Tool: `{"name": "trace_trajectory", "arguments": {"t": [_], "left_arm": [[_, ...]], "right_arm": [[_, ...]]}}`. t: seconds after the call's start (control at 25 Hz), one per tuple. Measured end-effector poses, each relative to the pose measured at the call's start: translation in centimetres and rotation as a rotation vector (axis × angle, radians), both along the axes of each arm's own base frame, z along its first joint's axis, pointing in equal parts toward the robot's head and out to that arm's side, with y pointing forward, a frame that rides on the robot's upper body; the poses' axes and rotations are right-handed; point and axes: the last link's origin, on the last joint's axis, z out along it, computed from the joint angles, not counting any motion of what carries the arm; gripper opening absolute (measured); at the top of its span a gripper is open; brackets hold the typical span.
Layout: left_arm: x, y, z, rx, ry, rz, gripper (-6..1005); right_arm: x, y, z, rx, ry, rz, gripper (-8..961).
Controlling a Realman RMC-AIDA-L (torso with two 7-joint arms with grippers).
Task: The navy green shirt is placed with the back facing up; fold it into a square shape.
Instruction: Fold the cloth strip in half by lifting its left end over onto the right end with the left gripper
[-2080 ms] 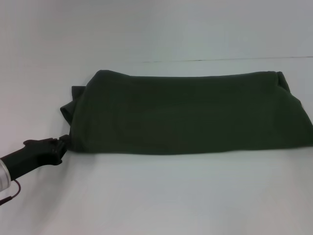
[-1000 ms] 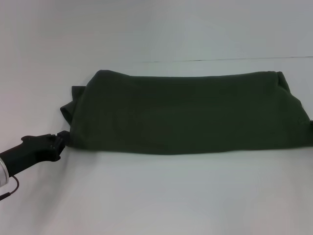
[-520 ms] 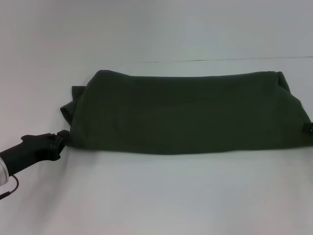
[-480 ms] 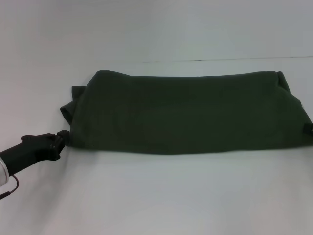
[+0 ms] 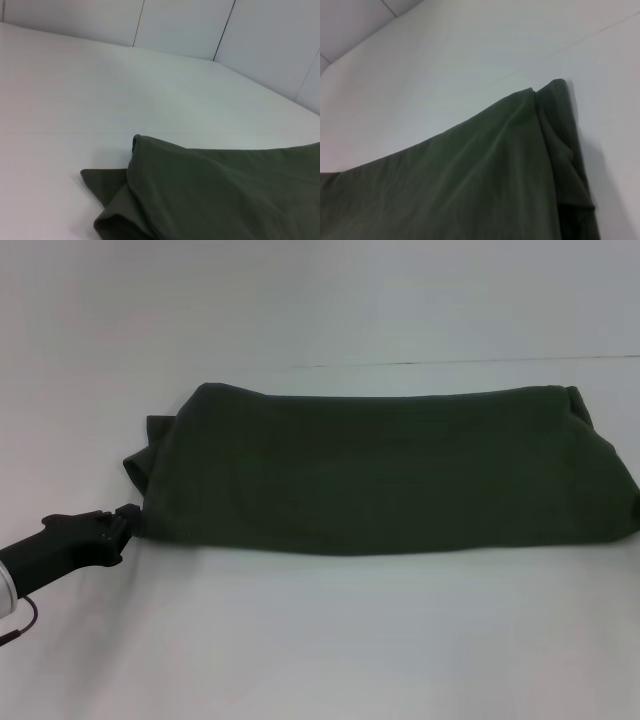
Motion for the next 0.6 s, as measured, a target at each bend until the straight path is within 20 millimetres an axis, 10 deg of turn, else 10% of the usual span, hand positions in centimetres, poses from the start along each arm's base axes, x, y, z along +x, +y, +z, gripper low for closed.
{"name": "trace_trajectory", "arguments": {"t": [0.2, 0.6], "left_arm": [[-0.08, -0.08, 0.10, 0.001, -0.001, 0.001, 1], [-0.28, -0.19, 0.54, 0.012, 0.000, 0.009, 1]], "right_arm": [[0.14, -0.10, 0.15, 0.008, 0.003, -0.005, 17], [0.82, -0.65, 0.71, 0.041, 0.015, -0.032, 33]]}}
